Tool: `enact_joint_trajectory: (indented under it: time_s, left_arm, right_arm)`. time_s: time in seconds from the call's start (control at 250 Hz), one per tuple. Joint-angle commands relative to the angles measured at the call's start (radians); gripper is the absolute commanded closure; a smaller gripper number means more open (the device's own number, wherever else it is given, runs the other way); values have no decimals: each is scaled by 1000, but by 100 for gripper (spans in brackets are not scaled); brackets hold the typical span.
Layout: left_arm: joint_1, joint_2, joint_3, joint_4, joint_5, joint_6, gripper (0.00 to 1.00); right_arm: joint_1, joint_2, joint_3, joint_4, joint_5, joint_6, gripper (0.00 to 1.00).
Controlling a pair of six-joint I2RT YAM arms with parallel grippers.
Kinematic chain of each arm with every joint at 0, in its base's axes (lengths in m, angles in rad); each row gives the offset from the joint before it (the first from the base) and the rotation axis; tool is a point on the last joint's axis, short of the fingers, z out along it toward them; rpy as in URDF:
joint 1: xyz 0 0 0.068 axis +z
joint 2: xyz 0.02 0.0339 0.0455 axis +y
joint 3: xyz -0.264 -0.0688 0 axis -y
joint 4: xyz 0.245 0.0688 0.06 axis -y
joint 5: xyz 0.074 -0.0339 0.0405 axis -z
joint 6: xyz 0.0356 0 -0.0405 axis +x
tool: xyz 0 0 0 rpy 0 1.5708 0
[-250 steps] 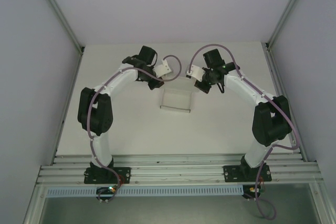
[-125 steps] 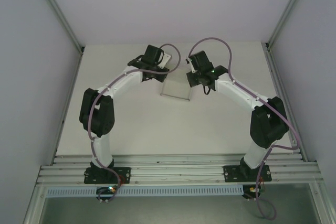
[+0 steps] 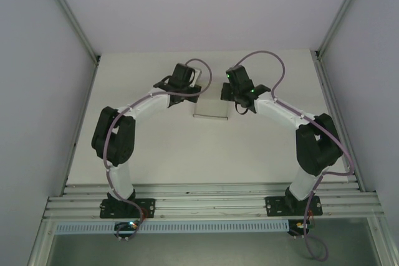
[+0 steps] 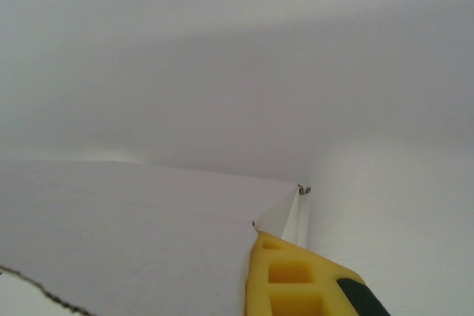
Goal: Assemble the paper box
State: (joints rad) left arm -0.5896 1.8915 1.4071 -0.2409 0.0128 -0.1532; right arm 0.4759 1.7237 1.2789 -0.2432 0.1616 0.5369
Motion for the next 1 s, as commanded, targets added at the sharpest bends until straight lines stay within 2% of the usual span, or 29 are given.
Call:
enact_joint_trajectory:
  time_s: [0.0, 0.148, 0.471, 0.611, 0.711, 0.891, 0.998]
  left_arm:
    - [-34, -42, -51, 115, 74, -41, 100]
    - [-52, -63, -91, 160, 58, -51, 100]
    - [-83, -118, -145, 245, 111, -122, 100]
    - [-119, -123, -191, 268, 38, -82, 99]
    - [-122, -135, -264, 321, 51, -60, 92]
    - [-131, -205, -404, 419, 87, -50, 86]
    - [-145, -249, -485, 484, 118, -30, 74]
  right_arm:
    - [41, -19, -40, 167, -55, -22, 98]
    - [70, -64, -119, 180, -54, -80, 98]
    - [81, -115, -189, 172, -49, -115, 98]
    - [96, -122, -214, 199, -67, -136, 98]
    - [108, -131, -234, 192, -31, -162, 98]
    - [147, -196, -313, 197, 60, -242, 98]
    - [168, -233, -368, 218, 78, -252, 98]
